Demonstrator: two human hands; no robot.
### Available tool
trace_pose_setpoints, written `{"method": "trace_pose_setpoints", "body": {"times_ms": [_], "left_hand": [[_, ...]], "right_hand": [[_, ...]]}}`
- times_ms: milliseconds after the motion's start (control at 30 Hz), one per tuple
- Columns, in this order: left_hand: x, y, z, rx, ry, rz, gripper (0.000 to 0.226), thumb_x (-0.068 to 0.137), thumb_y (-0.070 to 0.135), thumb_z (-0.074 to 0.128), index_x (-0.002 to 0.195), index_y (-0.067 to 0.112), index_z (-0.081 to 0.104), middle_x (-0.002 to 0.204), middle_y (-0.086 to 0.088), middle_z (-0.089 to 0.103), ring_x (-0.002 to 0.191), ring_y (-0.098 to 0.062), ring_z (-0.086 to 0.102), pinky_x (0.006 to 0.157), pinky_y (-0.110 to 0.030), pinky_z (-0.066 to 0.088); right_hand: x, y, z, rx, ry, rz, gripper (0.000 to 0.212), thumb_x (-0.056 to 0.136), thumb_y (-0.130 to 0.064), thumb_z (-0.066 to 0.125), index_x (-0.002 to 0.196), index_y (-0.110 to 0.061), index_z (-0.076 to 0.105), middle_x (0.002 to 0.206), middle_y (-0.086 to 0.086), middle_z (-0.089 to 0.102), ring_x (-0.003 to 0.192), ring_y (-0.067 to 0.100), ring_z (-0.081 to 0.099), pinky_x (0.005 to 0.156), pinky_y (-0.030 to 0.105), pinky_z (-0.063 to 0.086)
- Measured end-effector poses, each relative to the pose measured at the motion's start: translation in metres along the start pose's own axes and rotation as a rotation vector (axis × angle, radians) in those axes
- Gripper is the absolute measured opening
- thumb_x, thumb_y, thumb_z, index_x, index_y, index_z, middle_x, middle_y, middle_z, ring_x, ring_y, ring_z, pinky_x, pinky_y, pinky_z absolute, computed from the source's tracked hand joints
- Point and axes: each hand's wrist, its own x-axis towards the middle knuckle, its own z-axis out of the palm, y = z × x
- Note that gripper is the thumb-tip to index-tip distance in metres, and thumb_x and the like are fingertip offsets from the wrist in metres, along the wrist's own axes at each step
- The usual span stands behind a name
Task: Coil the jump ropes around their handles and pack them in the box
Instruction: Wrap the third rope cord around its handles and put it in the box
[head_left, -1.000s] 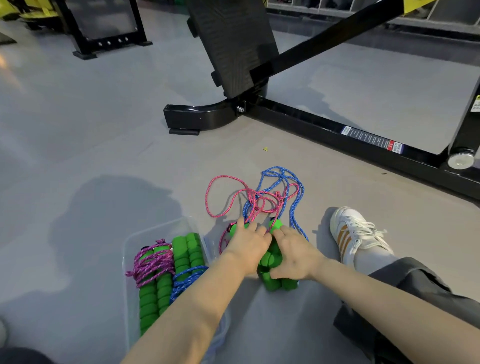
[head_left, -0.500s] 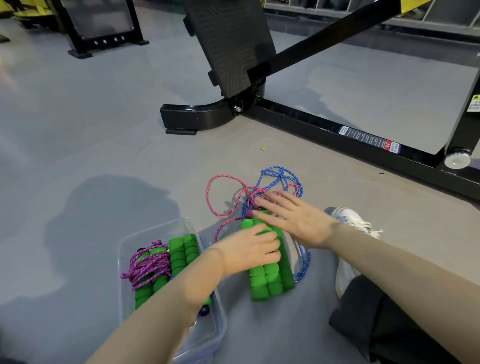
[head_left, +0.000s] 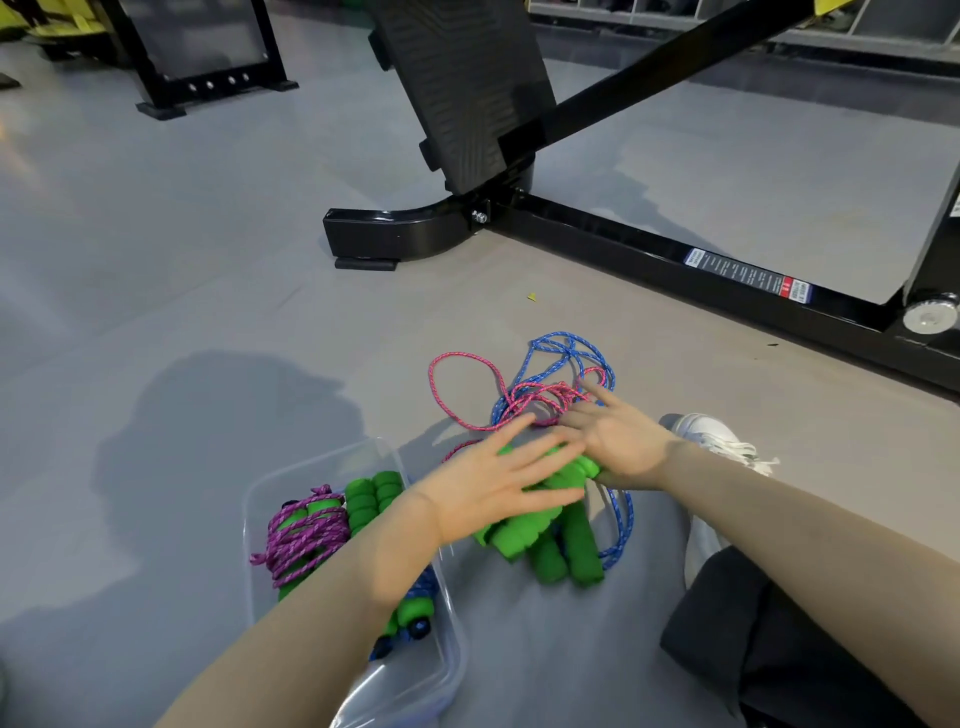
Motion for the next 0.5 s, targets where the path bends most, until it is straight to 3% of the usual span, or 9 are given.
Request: {"method": "trace_pose_setpoints", "body": {"times_ms": [100, 200, 300, 333, 400, 433, 500], "left_hand": [[-0.002, 0.016, -0.001, -0.448, -0.212, -0.299, 0.073, 0.097, 0.030, 0.037, 0.151, 0.030, -0.013, 0.158, -0.016, -0.014, 0.145, -0.037, 0.003, 0.116, -0.052, 0.007], [0.014, 0.052, -0.002, -0.812, -0.367, -0.463, 0.066, 0.100, 0.051, 0.022, 0.151, 0.028, -0.014, 0.158, -0.011, -0.018, 0.145, -0.040, 0.002, 0.112, -0.052, 0.022], [0.026, 0.076, 0.004, -0.858, -0.422, -0.493, 0.064, 0.103, 0.042, 0.026, 0.151, 0.029, -0.014, 0.158, -0.010, -0.019, 0.143, -0.046, 0.000, 0.109, -0.061, 0.019], [0.026, 0.078, 0.006, -0.826, -0.416, -0.501, 0.064, 0.104, 0.033, 0.030, 0.150, 0.030, -0.014, 0.157, -0.011, -0.020, 0.142, -0.047, -0.001, 0.108, -0.064, 0.015], [0.023, 0.074, 0.007, -0.792, -0.420, -0.479, 0.072, 0.100, 0.016, 0.035, 0.150, 0.032, -0.014, 0.156, -0.012, -0.023, 0.141, -0.049, -0.004, 0.107, -0.068, 0.010], [0.021, 0.071, 0.008, -0.789, -0.432, -0.460, 0.075, 0.098, 0.013, 0.037, 0.151, 0.033, -0.012, 0.156, -0.012, -0.024, 0.141, -0.049, -0.005, 0.107, -0.068, 0.008], [0.019, 0.068, 0.010, -0.809, -0.446, -0.436, 0.075, 0.096, 0.012, 0.038, 0.151, 0.032, -0.010, 0.156, -0.013, -0.024, 0.142, -0.048, -0.006, 0.107, -0.068, 0.006]], "right_hand": [[-0.010, 0.006, 0.019, -0.075, -0.007, 0.120, 0.061, 0.044, -0.020, 0.077, 0.100, -0.018, 0.053, 0.080, 0.000, 0.062, 0.078, 0.025, 0.064, 0.105, 0.052, 0.035], [-0.010, -0.005, 0.032, -0.076, -0.035, 0.188, 0.072, 0.037, -0.020, 0.081, 0.099, -0.016, 0.044, 0.077, 0.003, 0.061, 0.071, 0.027, 0.062, 0.098, 0.049, 0.041], [-0.007, -0.015, 0.042, -0.008, -0.083, 0.218, 0.079, 0.032, -0.020, 0.084, 0.101, -0.014, 0.046, 0.081, 0.005, 0.062, 0.073, 0.028, 0.064, 0.086, 0.047, 0.052], [-0.009, -0.017, 0.044, 0.026, -0.129, 0.223, 0.085, 0.031, -0.021, 0.083, 0.108, -0.012, 0.047, 0.087, 0.007, 0.063, 0.080, 0.028, 0.065, 0.087, 0.047, 0.051], [-0.013, -0.014, 0.048, 0.112, -0.216, 0.151, 0.105, 0.043, -0.033, 0.074, 0.137, -0.007, 0.034, 0.123, 0.018, 0.056, 0.115, 0.034, 0.055, 0.102, 0.047, 0.039], [-0.016, -0.011, 0.048, 0.150, -0.245, 0.125, 0.108, 0.056, -0.039, 0.063, 0.148, -0.010, 0.015, 0.144, 0.022, 0.038, 0.133, 0.035, 0.037, 0.112, 0.045, 0.025], [-0.024, -0.003, 0.045, 0.190, -0.276, 0.060, 0.096, 0.073, -0.046, 0.042, 0.147, -0.023, -0.014, 0.157, 0.016, 0.004, 0.145, 0.032, 0.009, 0.116, 0.039, 0.005]]}}
